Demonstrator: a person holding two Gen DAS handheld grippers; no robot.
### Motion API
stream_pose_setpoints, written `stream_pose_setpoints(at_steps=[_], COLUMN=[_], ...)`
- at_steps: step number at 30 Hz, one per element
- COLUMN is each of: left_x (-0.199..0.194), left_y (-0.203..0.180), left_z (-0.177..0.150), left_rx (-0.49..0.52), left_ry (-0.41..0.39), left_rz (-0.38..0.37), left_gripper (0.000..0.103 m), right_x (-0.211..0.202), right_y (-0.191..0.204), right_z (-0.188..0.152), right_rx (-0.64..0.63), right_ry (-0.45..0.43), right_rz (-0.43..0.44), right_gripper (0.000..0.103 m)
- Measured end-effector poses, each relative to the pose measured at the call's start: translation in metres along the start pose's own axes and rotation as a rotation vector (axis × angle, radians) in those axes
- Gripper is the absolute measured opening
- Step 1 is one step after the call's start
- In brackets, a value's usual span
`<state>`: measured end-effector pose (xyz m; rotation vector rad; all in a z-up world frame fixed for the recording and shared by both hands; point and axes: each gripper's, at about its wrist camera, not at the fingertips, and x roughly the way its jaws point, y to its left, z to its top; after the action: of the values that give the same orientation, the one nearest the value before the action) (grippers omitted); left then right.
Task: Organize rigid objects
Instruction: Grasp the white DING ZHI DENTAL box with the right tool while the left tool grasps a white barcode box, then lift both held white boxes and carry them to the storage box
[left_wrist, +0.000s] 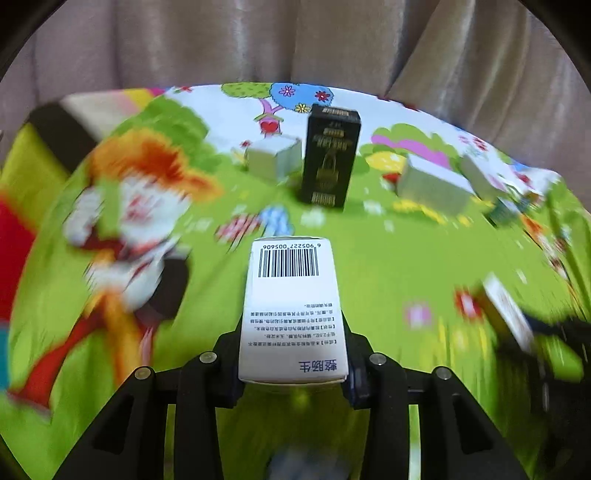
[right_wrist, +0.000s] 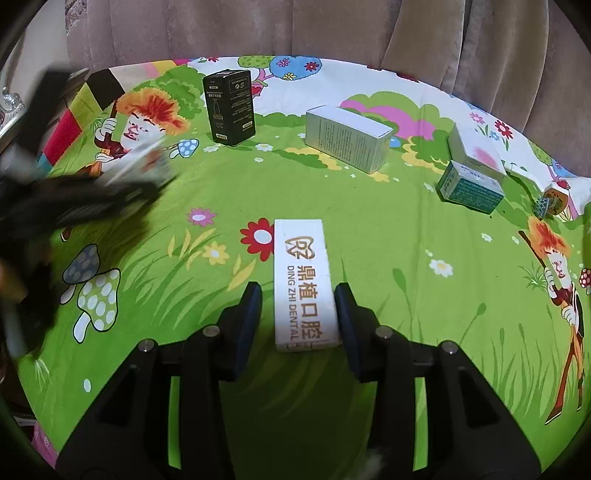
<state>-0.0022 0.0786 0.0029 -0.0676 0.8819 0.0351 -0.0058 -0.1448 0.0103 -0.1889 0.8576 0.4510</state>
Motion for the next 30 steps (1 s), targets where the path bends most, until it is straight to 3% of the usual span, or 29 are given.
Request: stream_pose_setpoints(at_steps=[5,9,13,15,18,26,30], left_x=[-0.035,-0.035,-0.034,-0.034,-0.038,-0.090,-0.124], left_y=[0.018,0.026,0.012,0.016,0.026,0.030,0.038], left_z=[-0.043,-0.042,-0.044,-0.043,-0.045,-0.061,-0.076], left_rx=[0.005,-0.048,0.016,0.002,-0.040,-0.092,-0.137], left_ry=[-0.022,-0.030,-0.024,-0.022,-0.031,-0.143,-0.198], left_rz=[-0.022,-0.012,0.077,0.060,0.020,0.055,0.080], left_gripper=[0.041,0.041,0.041,0.041,0.041,0.041,0.041], right_x=[0.000,0.000,0.000,-0.001,-0.003,-0.055,-0.076], right_y=[0.001,0.003,0.005,0.006,0.011,0.086,0.117], right_z=[0.000,0.000,0.000,0.000,0.003,0.018,0.016], right_rx=[0.000,-0.008,-0.017,-0.011,0.043,-0.006,-0.057], right_ry=[0.000,-0.002,-0.003,-0.003,0.017,-0.108,-0.126], right_rz=[-0.001,-0.014,-0.025,-0.009,0.011,0.094,0.131], right_gripper=[0.046,0.046,0.043,0.035,0.035,0.034,0.034])
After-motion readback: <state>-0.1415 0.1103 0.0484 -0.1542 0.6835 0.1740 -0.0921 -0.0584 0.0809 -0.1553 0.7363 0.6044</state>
